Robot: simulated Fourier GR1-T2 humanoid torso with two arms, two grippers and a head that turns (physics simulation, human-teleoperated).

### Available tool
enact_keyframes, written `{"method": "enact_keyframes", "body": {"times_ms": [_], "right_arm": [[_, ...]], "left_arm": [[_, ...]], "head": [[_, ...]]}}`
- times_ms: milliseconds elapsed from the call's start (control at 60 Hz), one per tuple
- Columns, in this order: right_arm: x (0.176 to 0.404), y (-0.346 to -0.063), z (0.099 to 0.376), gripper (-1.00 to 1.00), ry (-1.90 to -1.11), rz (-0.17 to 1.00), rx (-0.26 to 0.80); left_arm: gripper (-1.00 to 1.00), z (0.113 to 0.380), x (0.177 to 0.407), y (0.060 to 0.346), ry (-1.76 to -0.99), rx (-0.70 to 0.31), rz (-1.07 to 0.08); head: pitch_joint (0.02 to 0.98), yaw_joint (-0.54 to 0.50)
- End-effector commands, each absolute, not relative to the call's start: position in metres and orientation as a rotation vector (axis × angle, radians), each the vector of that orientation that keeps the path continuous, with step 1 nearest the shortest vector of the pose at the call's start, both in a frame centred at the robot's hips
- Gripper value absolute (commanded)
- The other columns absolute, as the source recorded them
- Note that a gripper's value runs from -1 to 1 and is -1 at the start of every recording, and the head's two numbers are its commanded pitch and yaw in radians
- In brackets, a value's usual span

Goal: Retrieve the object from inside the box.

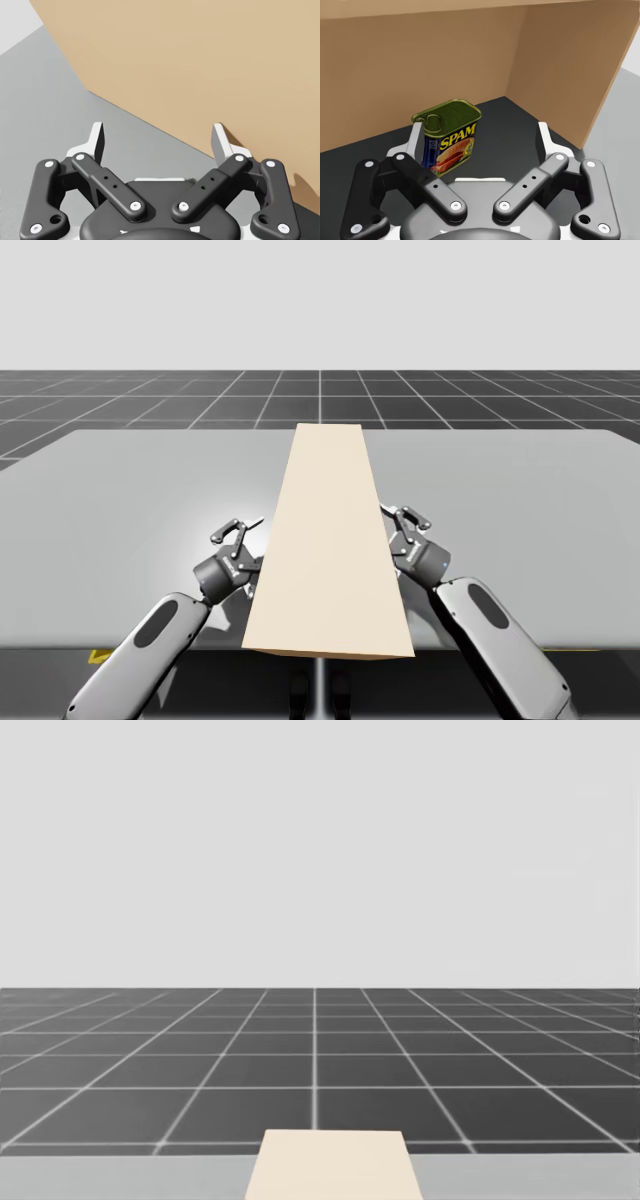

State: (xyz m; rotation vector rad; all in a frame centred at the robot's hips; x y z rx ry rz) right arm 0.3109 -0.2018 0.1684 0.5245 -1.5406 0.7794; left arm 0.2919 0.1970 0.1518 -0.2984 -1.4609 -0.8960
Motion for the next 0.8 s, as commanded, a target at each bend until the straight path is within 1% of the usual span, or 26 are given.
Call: {"method": "enact_keyframes", "body": {"times_ms": [17,67,100,167,183,200,283,317,350,383,517,683,800], "right_arm": [[0.302,-0.182,0.160,-1.00,-1.523,0.812,0.567],[0.304,-0.178,0.156,-1.00,-1.511,0.808,0.591],[0.307,-0.175,0.153,-1.00,-1.488,0.800,0.622],[0.312,-0.170,0.146,-1.00,-1.469,0.785,0.674],[0.316,-0.167,0.143,-1.00,-1.452,0.776,0.687],[0.316,-0.167,0.143,-1.00,-1.452,0.776,0.687],[0.331,-0.158,0.134,-1.00,-1.436,0.765,0.716],[0.336,-0.157,0.132,-1.00,-1.438,0.775,0.710],[0.339,-0.155,0.130,-1.00,-1.423,0.768,0.710],[0.344,-0.154,0.129,-1.00,-1.430,0.772,0.697],[0.360,-0.148,0.124,-1.00,-1.400,0.775,0.663],[0.380,-0.131,0.118,-1.00,-1.332,0.798,0.659],[0.392,-0.115,0.113,-1.00,-1.313,0.834,0.658]], "left_arm": [[-1.00,0.142,0.285,0.187,-1.426,-0.314,-0.941],[-1.00,0.141,0.285,0.187,-1.423,-0.316,-0.943],[-1.00,0.140,0.286,0.186,-1.420,-0.315,-0.946],[-1.00,0.139,0.286,0.186,-1.416,-0.311,-0.949],[-1.00,0.138,0.286,0.186,-1.413,-0.312,-0.951],[-1.00,0.138,0.286,0.186,-1.413,-0.312,-0.951],[-1.00,0.137,0.286,0.184,-1.408,-0.306,-0.960],[-1.00,0.136,0.286,0.184,-1.407,-0.306,-0.962],[-1.00,0.136,0.286,0.184,-1.408,-0.304,-0.964],[-1.00,0.136,0.286,0.184,-1.408,-0.303,-0.965],[-1.00,0.136,0.286,0.184,-1.407,-0.296,-0.977],[-1.00,0.136,0.285,0.184,-1.410,-0.284,-0.989],[-1.00,0.135,0.285,0.185,-1.411,-0.276,-1.001]], "head": [[0.087,-0.02],[0.091,-0.02],[0.093,-0.02],[0.098,-0.03],[0.101,-0.03],[0.101,-0.03],[0.114,-0.05],[0.118,-0.05],[0.123,-0.06],[0.127,-0.06],[0.137,-0.06],[0.155,-0.06],[0.163,-0.06]]}}
